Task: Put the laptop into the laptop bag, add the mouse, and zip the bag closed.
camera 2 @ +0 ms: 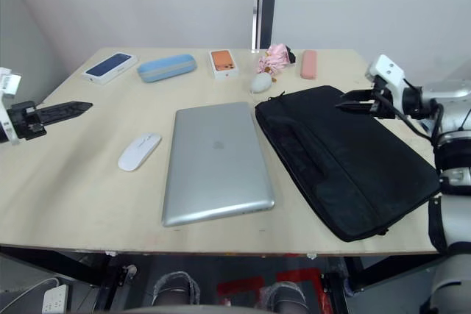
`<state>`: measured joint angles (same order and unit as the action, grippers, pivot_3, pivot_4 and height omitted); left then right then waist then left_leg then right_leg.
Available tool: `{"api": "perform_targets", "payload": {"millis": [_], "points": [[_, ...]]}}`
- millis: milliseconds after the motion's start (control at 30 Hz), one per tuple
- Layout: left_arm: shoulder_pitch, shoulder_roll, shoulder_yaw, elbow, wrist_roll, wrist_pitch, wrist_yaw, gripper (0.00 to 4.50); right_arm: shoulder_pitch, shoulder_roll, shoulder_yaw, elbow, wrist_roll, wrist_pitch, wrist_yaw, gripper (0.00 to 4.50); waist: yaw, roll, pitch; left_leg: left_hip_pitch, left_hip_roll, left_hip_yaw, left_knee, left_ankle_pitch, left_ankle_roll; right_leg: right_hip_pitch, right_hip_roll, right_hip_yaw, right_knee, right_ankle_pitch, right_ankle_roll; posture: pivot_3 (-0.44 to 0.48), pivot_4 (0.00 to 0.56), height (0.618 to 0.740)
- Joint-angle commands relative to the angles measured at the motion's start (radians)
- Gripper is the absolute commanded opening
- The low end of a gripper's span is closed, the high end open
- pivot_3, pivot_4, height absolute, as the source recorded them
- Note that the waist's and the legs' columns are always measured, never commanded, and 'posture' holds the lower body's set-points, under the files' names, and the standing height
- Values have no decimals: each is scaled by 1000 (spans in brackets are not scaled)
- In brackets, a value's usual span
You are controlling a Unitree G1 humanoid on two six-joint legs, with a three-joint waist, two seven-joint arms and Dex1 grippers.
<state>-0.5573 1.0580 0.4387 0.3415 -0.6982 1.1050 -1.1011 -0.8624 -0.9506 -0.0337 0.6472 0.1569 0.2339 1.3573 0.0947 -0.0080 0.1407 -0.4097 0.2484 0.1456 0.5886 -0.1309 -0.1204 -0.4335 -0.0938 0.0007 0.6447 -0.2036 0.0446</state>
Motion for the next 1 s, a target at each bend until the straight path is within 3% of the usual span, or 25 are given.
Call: {"api": "perform_targets", "payload": {"millis": [33, 67, 100, 233, 433, 1000], "points": [[-12, -35, -52, -106, -90, 243, 58, 4500, 54, 63, 17, -189, 29, 70, -47, 474, -2, 0, 0, 0, 0, 0, 0, 0, 0, 0, 0, 0, 0, 0, 0, 0, 150, 740], [-15, -60, -53, -125, -118, 306, 75, 4500, 76, 88, 29, -246, 27, 98, -72, 89, -3, 0, 0, 0, 0, 0, 0, 0, 0, 0, 0, 0, 0, 0, 0, 0, 150, 740], [-14, -72, -57, -145, -131, 347, 92, 4500, 93, 107, 37, -296, 26, 124, -94, 37, -3, 1, 0, 0, 0, 0, 0, 0, 0, 0, 0, 0, 1, 0, 0, 0, 150, 740], [-21, -127, -59, -152, -203, 498, 159, 4500, 171, 158, 76, -507, 33, 225, -150, 37, 0, 1, 0, -3, 0, -2, 2, 0, 0, -2, 0, -1, 2, 0, 0, 0, 150, 740], [14, -151, -121, -92, -295, 509, 289, 4500, 235, 185, 166, -693, -10, 289, -218, 37, 2, 1, 0, -3, 0, -3, 2, 0, 0, -1, 0, -2, 0, 0, 0, 0, 150, 740], [-43, -325, -153, 21, -261, 509, 478, 4500, 227, 273, 352, -537, -211, 98, -334, 37, -1, 1, 0, -3, -1, -4, 2, 0, -1, 0, 0, -3, 0, 0, 0, 0, 150, 740]]}}
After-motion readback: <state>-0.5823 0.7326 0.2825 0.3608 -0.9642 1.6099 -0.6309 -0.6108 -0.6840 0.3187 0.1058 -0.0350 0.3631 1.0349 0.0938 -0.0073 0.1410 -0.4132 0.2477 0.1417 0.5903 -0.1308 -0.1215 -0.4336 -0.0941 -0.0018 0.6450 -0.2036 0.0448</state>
